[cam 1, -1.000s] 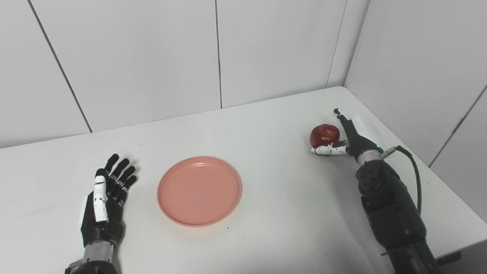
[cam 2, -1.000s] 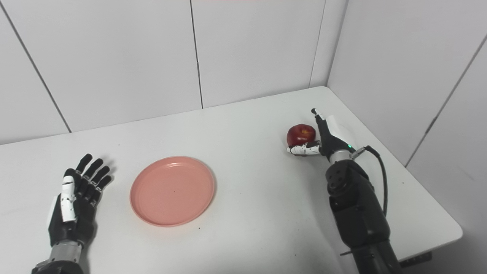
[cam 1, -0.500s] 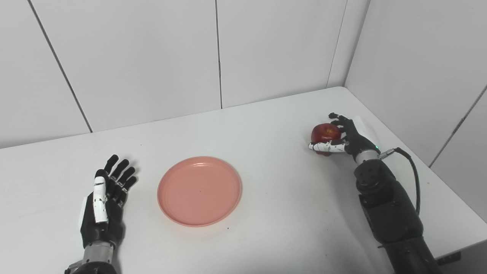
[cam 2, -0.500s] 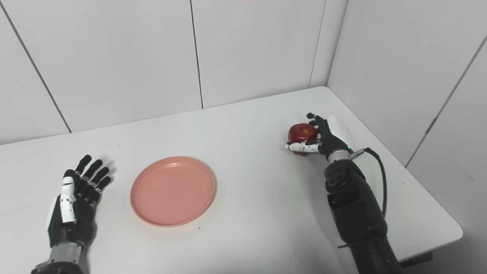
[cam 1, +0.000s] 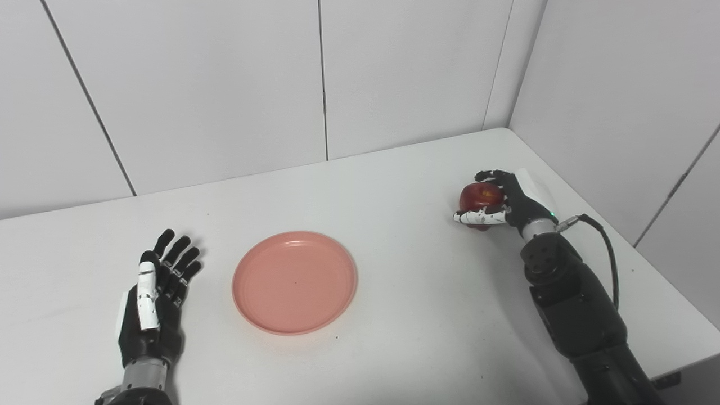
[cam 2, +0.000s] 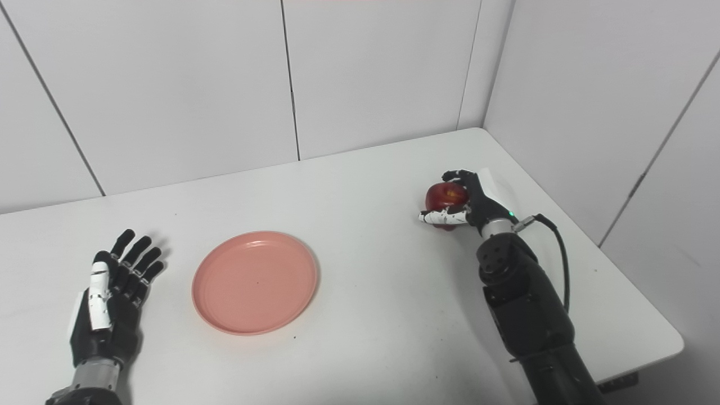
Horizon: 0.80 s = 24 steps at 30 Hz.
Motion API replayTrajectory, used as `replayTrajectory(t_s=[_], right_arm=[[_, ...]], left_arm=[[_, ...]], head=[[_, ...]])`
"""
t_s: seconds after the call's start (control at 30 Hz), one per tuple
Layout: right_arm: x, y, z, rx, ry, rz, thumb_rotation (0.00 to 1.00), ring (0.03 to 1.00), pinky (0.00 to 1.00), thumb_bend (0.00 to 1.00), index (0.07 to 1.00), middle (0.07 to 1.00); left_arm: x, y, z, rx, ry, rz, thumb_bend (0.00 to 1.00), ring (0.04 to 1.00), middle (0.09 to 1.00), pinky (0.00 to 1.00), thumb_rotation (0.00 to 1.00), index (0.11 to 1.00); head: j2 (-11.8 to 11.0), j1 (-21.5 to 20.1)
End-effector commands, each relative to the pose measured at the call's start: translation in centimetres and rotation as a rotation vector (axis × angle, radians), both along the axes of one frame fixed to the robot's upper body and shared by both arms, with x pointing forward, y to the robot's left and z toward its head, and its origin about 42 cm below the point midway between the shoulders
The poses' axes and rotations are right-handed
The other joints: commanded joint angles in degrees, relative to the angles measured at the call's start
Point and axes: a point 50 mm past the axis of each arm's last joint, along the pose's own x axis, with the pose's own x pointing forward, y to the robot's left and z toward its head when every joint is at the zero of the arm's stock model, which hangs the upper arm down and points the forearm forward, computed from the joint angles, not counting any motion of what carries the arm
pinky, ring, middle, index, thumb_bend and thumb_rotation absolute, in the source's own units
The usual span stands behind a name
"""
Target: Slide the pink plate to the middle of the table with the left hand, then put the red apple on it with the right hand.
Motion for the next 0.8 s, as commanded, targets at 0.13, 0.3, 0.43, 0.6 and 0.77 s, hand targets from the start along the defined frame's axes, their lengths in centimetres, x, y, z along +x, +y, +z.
replayTrajectory(t_s=[0.13,0.3,0.43,0.6,0.77], right_arm=[[1.23,-0.92,2.59,-0.079,-0.05,0.016,0.11,0.542,0.5,0.76,0.561,0.586],[1.07,-1.15,2.43,-0.107,-0.061,0.034,0.13,0.472,0.43,0.53,0.488,0.521],[0.93,-1.34,2.38,-0.113,-0.072,0.024,0.13,0.443,0.39,0.52,0.485,0.491],[0.61,-1.34,2.53,-0.11,-0.098,0.019,0.13,0.426,0.37,0.52,0.485,0.477],[0.44,-1.2,2.93,-0.107,-0.12,0.002,0.13,0.422,0.37,0.52,0.485,0.479]], left_arm=[[-0.58,0.05,-1.18,0.009,0.077,0.0,0.4,0.857,0.876,0.87,1.0,0.87],[-0.6,0.02,-1.15,0.006,0.079,0.005,0.39,0.857,0.875,0.87,1.0,0.868],[-0.61,-0.04,-1.16,0.004,0.078,0.008,0.39,0.857,0.874,0.87,1.0,0.868],[-0.7,-0.1,-1.09,0.008,0.085,0.012,0.39,0.856,0.872,0.87,1.0,0.867],[-0.75,-0.19,-1.14,0.001,0.081,0.008,0.39,0.861,0.878,0.87,1.0,0.874]], head=[[0.06,0.07],[0.19,0.34],[0.19,0.34],[0.43,0.61],[0.4,0.8]])
